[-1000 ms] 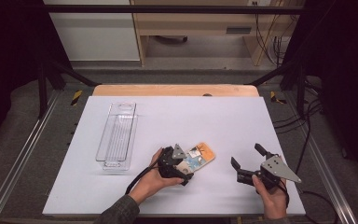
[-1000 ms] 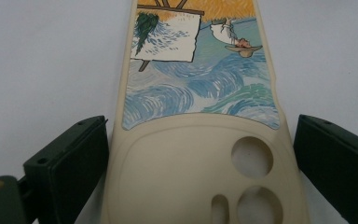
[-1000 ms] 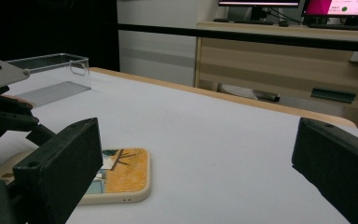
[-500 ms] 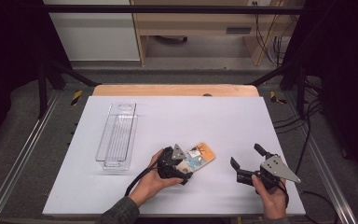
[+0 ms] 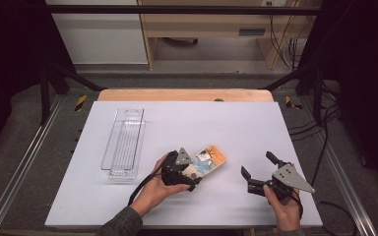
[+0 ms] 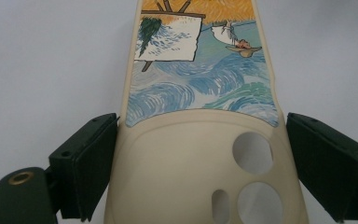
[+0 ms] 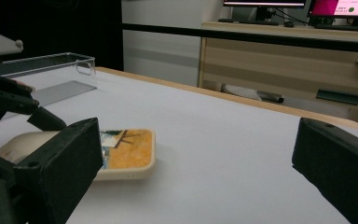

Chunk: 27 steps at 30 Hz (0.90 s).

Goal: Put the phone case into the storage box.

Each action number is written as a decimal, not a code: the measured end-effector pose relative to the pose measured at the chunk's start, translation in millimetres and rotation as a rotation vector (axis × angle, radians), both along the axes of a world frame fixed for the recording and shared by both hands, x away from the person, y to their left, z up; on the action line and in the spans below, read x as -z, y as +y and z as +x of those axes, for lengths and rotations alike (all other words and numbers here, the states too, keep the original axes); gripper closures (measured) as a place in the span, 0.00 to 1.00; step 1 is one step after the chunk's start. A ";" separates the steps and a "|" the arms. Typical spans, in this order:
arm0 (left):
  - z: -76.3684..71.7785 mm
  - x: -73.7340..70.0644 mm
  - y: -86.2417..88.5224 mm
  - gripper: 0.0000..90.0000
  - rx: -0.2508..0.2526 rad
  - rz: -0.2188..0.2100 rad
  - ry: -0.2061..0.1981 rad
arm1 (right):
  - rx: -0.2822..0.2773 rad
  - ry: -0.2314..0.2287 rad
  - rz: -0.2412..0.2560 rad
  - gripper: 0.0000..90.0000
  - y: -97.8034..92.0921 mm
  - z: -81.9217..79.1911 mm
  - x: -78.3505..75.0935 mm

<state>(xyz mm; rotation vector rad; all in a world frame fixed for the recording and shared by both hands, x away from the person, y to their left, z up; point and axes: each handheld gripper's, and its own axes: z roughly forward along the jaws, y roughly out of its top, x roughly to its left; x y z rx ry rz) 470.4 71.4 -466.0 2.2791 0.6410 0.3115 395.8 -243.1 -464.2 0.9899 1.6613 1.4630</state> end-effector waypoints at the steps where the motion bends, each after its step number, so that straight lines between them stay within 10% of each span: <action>1: -0.4 -3.2 0.3 0.13 -0.002 -0.005 -0.004 | -0.001 -0.001 -0.002 0.02 0.5 -0.3 -0.1; 27: 14.0 -69.5 35.4 0.13 -0.036 -0.063 -0.080 | -0.016 -0.018 -0.074 0.02 17.2 -3.9 -4.4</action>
